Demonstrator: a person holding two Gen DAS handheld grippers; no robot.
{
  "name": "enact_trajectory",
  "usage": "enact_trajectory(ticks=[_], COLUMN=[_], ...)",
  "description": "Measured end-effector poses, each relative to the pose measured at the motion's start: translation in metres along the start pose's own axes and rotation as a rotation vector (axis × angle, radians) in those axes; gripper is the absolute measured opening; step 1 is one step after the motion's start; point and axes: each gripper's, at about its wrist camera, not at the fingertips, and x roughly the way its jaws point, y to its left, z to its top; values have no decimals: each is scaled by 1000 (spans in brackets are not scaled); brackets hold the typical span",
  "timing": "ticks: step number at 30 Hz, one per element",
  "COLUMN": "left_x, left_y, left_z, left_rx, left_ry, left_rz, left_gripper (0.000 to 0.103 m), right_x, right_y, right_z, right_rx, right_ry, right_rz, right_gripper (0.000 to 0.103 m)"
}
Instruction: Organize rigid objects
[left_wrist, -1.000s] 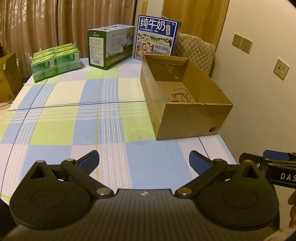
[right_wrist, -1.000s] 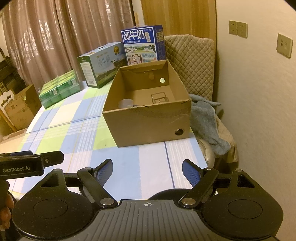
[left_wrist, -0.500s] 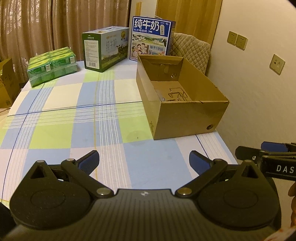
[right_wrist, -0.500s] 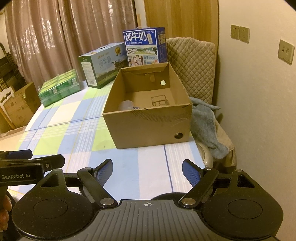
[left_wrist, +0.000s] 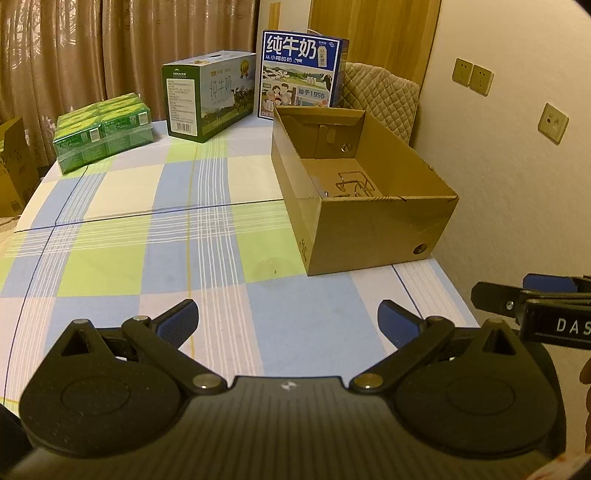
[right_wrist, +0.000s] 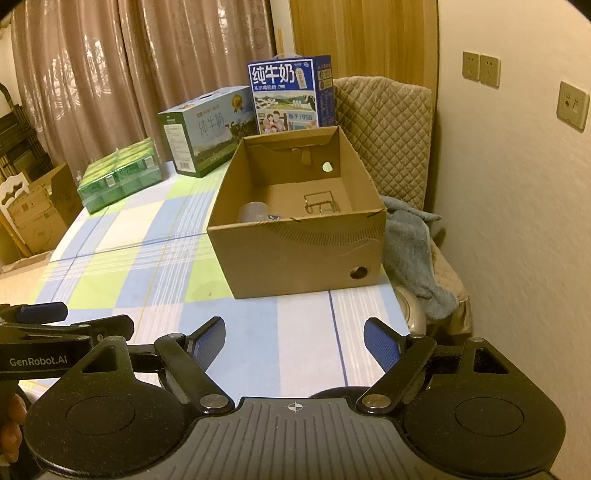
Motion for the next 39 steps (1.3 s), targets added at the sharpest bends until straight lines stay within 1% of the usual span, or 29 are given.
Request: enact_trajectory(ticks=[6, 39], left_x=[-1, -1], left_y=[-1, -1], left_z=[1, 0], left_rx=[17, 16], left_ry=[-12, -10], left_rz=[8, 1], left_gripper=[102, 102], right_x=[0, 0], right_y=[0, 0], right_z=[0, 2], right_rx=[1, 5], right_ry=[-1, -1], right_rz=[1, 1], right_gripper=[79, 79])
